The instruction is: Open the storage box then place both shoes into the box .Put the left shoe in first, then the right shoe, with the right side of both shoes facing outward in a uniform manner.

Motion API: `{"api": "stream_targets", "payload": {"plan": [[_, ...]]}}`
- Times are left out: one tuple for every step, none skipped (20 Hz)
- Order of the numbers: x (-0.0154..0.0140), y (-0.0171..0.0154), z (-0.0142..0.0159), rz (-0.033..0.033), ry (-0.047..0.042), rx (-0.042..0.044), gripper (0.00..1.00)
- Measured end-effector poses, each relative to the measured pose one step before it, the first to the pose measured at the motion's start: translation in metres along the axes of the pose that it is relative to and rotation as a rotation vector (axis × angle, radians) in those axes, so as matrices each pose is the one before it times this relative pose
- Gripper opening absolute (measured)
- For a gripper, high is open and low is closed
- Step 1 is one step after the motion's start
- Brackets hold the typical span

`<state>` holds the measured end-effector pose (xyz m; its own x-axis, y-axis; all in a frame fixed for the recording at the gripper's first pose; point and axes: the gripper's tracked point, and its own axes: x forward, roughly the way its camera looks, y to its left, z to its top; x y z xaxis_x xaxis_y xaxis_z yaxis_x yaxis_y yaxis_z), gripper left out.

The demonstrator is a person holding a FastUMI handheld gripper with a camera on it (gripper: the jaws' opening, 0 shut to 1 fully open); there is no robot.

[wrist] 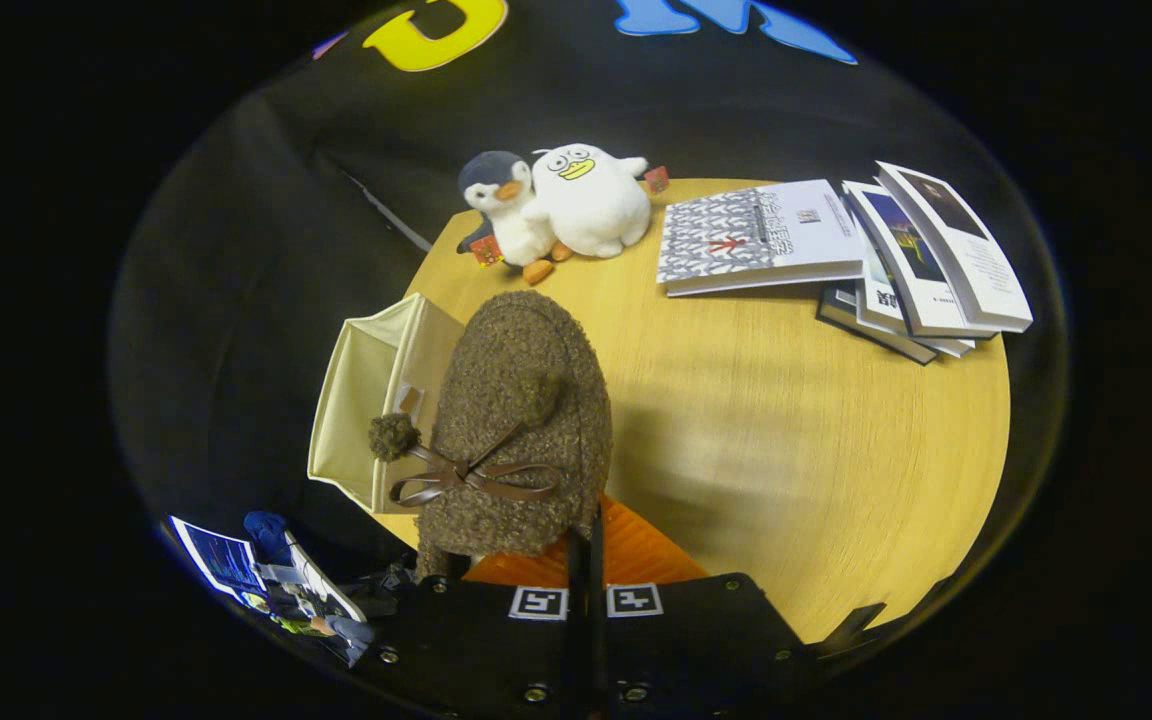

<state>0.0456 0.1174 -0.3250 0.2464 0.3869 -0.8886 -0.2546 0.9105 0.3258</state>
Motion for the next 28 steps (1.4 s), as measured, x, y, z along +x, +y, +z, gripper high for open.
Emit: {"api": "stream_targets", "payload": {"plan": [[0.00046, 0.01041, 0.00406, 0.00653, 0.00202, -0.0177, 0.0], [0.0022, 0.01004, 0.00466, 0.00827, 0.00147, -0.01478, 0.0], [0.0022, 0.0113, 0.00469, 0.01019, 0.00247, -0.01551, 0.0], [0.0024, 0.01048, 0.00616, 0.01108, -0.00208, -0.01189, 0.0], [0.00347, 0.01068, 0.00679, 0.01076, -0.00622, -0.00684, 0.0], [0.004, 0.01037, 0.00656, 0.00895, 0.00001, -0.00928, 0.0], [0.00529, 0.01065, 0.00754, 0.00794, -0.00175, -0.0096, 0.0], [0.0057, 0.011, 0.00763, 0.00664, 0.00079, -0.01288, 0.0], [0.00597, 0.0115, 0.00775, 0.00663, -0.00028, -0.01631, 0.0], [0.00556, 0.0116, 0.00814, 0.00637, -0.00277, -0.01552, 0.0], [0.00668, 0.01251, 0.00736, 0.0082, -0.00057, -0.0158, 0.0], [0.00624, 0.01199, 0.00748, 0.00743, -0.0037, -0.01444, 0.0], [0.00437, 0.0108, 0.00689, 0.00866, -0.00393, -0.01879, 0.01], [0.00667, 0.01013, 0.00656, 0.00444, 0.00006, -0.01805, 0.01], [0.00909, 0.00889, 0.00545, -0.00003, 0.00347, -0.01648, 0.0], [0.00714, 0.00701, 0.00461, -0.00332, 0.0086, -0.01474, 0.0], [0.00908, 0.0075, 0.00472, -0.00219, 0.00625, -0.0122, 0.0], [0.00852, 0.00718, 0.00392, -0.00023, 0.00682, -0.01269, 0.0], [0.00949, 0.00753, 0.00347, -0.00258, 0.00731, -0.0116, 0.01], [0.00974, 0.00581, 0.00149, -0.00474, 0.01137, -0.01946, 0.0], [0.01006, 0.00286, -0.00011, -0.01058, 0.01539, -0.01823, 0.0], [0.01046, 0.00317, -0.00088, -0.01202, 0.01839, -0.01639, 0.01], [0.01085, 0.00488, -0.00002, -0.00715, 0.01105, -0.01202, 0.01], [0.00989, 0.0042, -0.00029, -0.00502, 0.011, -0.02206, 0.01], [0.00877, 0.00097, -0.00207, -0.01373, 0.0166, -0.02201, 0.01], [0.00683, -0.00126, -0.00334, -0.01796, 0.01399, -0.02115, 0.01], [0.01015, 0.00063, -0.00179, -0.01982, 0.0121, -0.02014, 0.01], [0.00884, -0.00009, -0.00191, -0.01894, 0.0108, -0.01681, 0.01]]}}
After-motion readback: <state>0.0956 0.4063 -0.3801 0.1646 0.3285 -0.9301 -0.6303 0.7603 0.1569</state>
